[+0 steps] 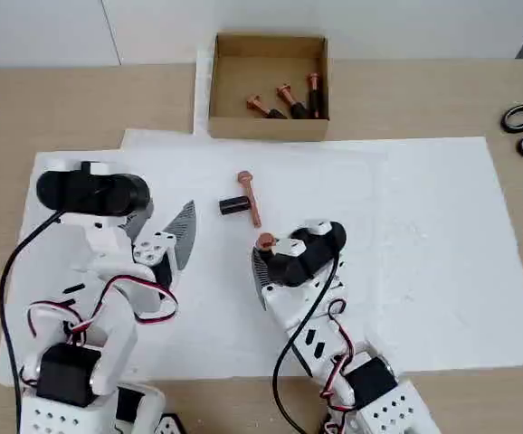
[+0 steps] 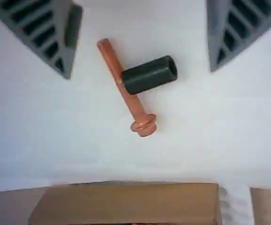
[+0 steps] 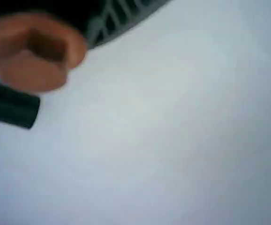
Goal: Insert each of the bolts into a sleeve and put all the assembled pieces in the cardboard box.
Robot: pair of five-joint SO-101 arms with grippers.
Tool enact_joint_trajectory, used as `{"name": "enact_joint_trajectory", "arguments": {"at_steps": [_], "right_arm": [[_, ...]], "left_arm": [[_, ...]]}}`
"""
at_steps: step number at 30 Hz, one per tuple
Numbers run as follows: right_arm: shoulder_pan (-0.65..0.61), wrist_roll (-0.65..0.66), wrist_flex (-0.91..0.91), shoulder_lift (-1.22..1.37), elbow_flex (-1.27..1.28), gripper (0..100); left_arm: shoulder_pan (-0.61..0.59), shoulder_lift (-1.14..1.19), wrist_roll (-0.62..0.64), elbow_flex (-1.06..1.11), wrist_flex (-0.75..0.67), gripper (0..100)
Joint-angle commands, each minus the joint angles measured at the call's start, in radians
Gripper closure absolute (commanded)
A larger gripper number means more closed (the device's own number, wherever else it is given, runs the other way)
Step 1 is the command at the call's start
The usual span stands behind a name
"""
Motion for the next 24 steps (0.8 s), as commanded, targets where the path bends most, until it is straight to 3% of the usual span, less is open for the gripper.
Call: {"name": "enact_joint_trajectory", "arguments": {"at_steps": [1,12,20,24], "right_arm": [[0.018,-0.006,0.045,0.027,-0.112,99.5],[0.237,0.031,0.206,0.226,-0.423,99.5],[0.377,0.084,0.355,0.545,-0.832,99.5],[0.386,0.08,0.41,0.765,-1.094,99.5]], "left_arm": [[-0.014,0.052,-0.02,-0.073,0.026,82],[-0.017,0.474,-0.018,-0.456,0.201,82],[-0.015,0.578,-0.018,-0.588,0.353,82],[-0.015,0.586,-0.018,-0.674,0.439,82]]}}
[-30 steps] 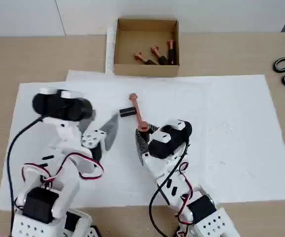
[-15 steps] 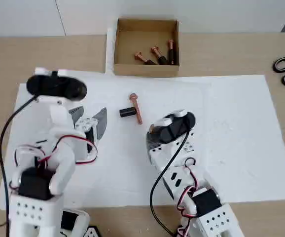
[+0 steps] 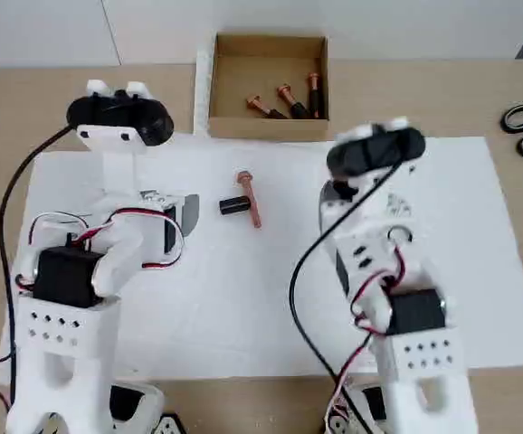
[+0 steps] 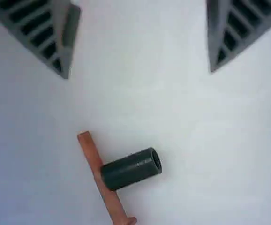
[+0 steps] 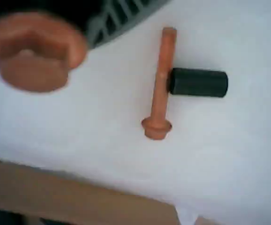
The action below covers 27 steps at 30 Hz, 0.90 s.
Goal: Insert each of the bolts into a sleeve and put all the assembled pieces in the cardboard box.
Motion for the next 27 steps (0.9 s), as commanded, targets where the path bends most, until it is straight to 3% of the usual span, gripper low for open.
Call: {"name": "enact_joint_trajectory", "arguments": {"at_steps": [1,7,14,27], "right_arm": [[0.01,0.009,0.044,0.193,-0.31,99.5],[0.01,0.006,0.127,0.556,-0.671,99.5],[0.008,0.005,0.125,0.92,-1.005,99.5],[-0.015,0.006,-0.036,1.578,-1.622,99.5]], "left_arm": [[-0.008,0.006,-0.005,-0.099,0.061,82],[-0.008,0.006,0.005,-0.162,0.083,82],[-0.077,0.008,0.172,-0.165,0.071,82],[-0.144,0.008,0.173,-0.16,0.14,82]]}}
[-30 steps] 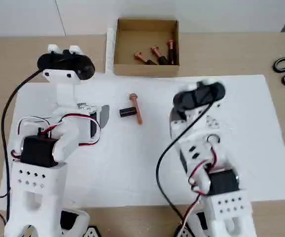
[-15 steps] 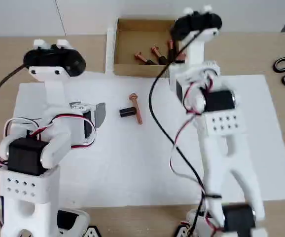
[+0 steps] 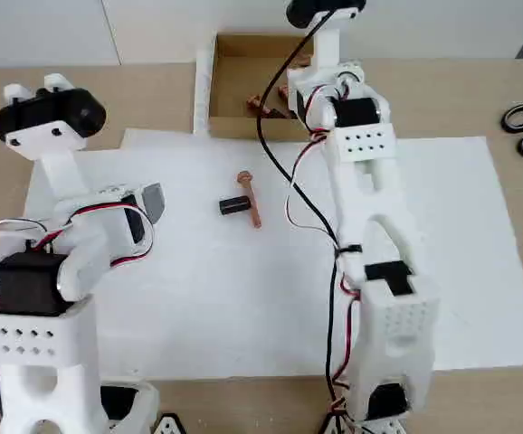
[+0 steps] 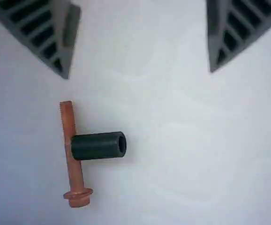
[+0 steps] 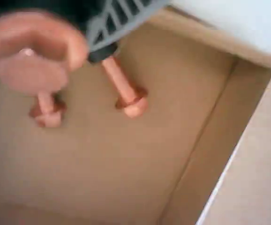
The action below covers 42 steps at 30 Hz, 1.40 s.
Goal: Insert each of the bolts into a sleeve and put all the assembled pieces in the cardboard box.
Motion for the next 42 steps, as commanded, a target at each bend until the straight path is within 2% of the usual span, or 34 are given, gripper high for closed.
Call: {"name": "enact_joint_trajectory", "arguments": {"at_steps": [1,10,18,30,37,42], "right_arm": [[-0.015,0.006,-0.035,0.125,-0.227,99.5],[-0.021,0.006,-0.035,0.484,-0.595,99.5],[-0.018,0.011,-0.027,0.673,-0.819,99.5],[-0.018,0.011,-0.027,0.728,-0.842,98.6],[-0.018,0.011,-0.024,0.731,-0.839,80.5],[-0.018,0.012,-0.024,0.725,-0.847,80.1]], "left_arm": [[-0.005,0.003,0.005,-0.039,0.02,82],[-0.005,0.0,0.003,-0.039,0.075,82],[-0.005,-0.002,0.003,-0.039,0.081,82],[-0.005,-0.003,0.003,-0.039,0.081,82],[-0.002,-0.003,0.003,-0.038,0.081,82],[-0.003,-0.003,0.002,-0.038,0.092,82]]}}
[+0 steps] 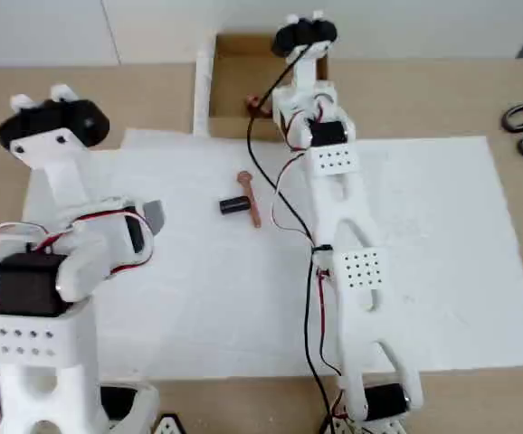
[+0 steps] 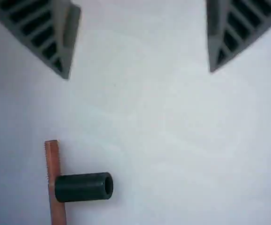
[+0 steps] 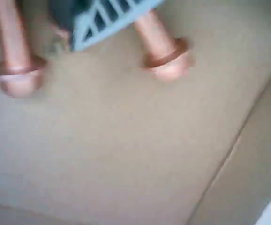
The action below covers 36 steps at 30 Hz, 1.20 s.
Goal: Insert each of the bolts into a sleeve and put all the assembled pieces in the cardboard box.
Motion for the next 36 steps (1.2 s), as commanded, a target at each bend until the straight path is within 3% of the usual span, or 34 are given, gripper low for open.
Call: {"name": "enact_joint_trajectory", "arguments": {"at_steps": [1,5,10,19,23,31,36], "right_arm": [[-0.001,0.012,-0.019,-0.028,-0.063,80.1],[0.002,0.014,0.001,-0.028,-0.135,80.1],[0.001,0.014,0.16,-0.031,-0.245,80.0],[0.031,0.006,0.458,-0.302,-0.245,80.0],[0.019,0.012,0.584,-0.444,-0.245,79.9],[-0.005,0.014,0.863,-0.693,-0.245,79.9],[-0.007,0.014,0.889,-0.845,-0.245,80.0]], "left_arm": [[-0.003,-0.003,0.002,-0.038,0.018,82],[-0.005,-0.003,0.0,-0.027,0.021,82],[-0.005,-0.003,-0.02,0.012,0.017,82],[-0.005,-0.005,-0.315,0.065,0.017,82],[-0.008,-0.005,-0.37,0.076,0.017,82],[-0.219,-0.006,-0.465,0.007,0.018,82],[-0.371,-0.006,-0.531,-0.084,0.025,82]]}}
